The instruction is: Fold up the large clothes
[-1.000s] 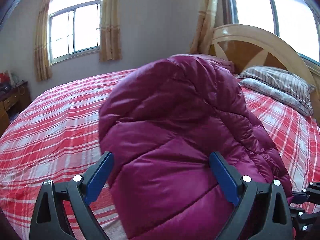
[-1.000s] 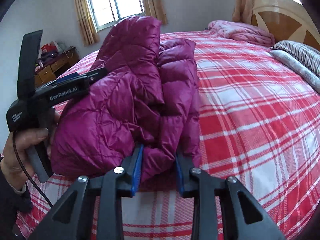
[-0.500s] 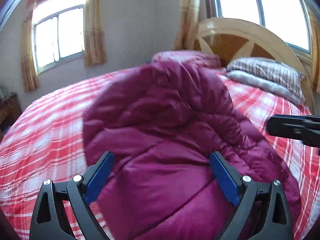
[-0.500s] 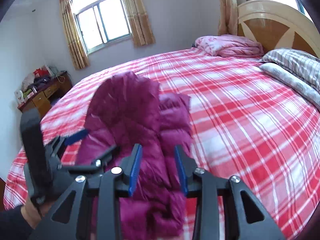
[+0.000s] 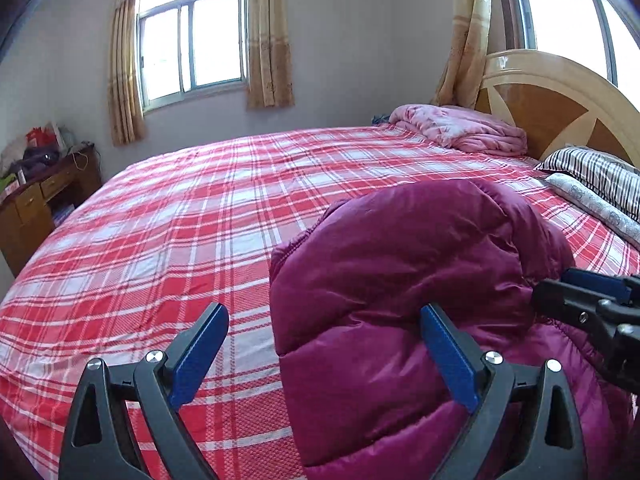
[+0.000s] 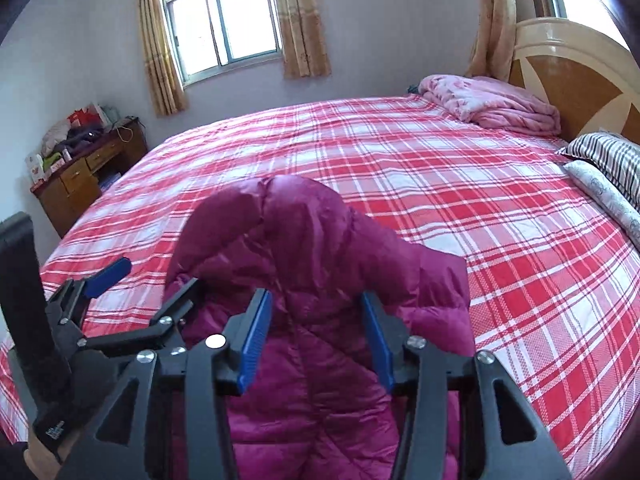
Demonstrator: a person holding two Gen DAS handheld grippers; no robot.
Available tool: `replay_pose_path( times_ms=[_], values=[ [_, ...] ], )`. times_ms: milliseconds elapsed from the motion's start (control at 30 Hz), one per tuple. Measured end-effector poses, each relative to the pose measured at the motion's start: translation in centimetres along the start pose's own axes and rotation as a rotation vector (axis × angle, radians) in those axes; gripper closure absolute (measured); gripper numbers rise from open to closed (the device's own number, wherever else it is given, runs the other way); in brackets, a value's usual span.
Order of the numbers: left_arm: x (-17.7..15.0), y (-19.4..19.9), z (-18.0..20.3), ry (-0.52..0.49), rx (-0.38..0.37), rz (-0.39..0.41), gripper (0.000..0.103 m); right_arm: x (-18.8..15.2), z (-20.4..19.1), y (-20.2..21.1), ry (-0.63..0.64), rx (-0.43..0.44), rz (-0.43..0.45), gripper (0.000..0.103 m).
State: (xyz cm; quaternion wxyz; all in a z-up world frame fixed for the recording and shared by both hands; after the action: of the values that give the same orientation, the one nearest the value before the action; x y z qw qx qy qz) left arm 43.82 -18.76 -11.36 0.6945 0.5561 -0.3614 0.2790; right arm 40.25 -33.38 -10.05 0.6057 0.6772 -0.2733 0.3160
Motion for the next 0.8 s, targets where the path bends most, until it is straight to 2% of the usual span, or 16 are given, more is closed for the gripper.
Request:
replay_pose_path(
  times_ms=[100, 300, 400, 533, 800],
  values=[
    [-0.5, -0.9, 2.1, -0.038, 0.001, -0.015, 0.006, -1.5, 1.5, -1.1, -0.017, -0.008, -0.021, 0.053],
    [-2.0, -2.8, 4.7, -0.143, 0.084, -0.042, 0.003, -2.7, 2.1, -2.3, -0.006, -0.010, -0.041, 0.052],
    [-2.3, -3.6, 4.5, -0.123, 0.071, -0.066, 0.001, -3.3, 3.0, -3.0, -0.053, 0.024, -0.043, 0.051],
    [-2.6, -4.5, 4.2, -0.101, 0.047, -0.108, 0.001, -3.8, 3.1, -3.2, -0.066, 0.025, -0.042, 0.050],
    [-2.9, -5.1, 4.4, -0.101, 0.048, -0.131, 0.001, -4.0, 3.2, -3.5, -0.086, 0.038, -0.053, 0.050]
  ],
)
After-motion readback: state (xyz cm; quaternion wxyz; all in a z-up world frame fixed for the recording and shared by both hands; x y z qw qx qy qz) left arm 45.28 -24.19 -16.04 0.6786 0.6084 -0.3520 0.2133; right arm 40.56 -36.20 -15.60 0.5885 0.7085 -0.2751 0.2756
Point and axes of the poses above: each gripper's, at about its wrist camera, not at the fingertips, and y roughly against the way its jaws point, z to its right, x to its top, the point moved 2 cm from there along -y, roughly the way its jaws point, and after that the axes turned 9 degrees about y, right-handed, at the moved point
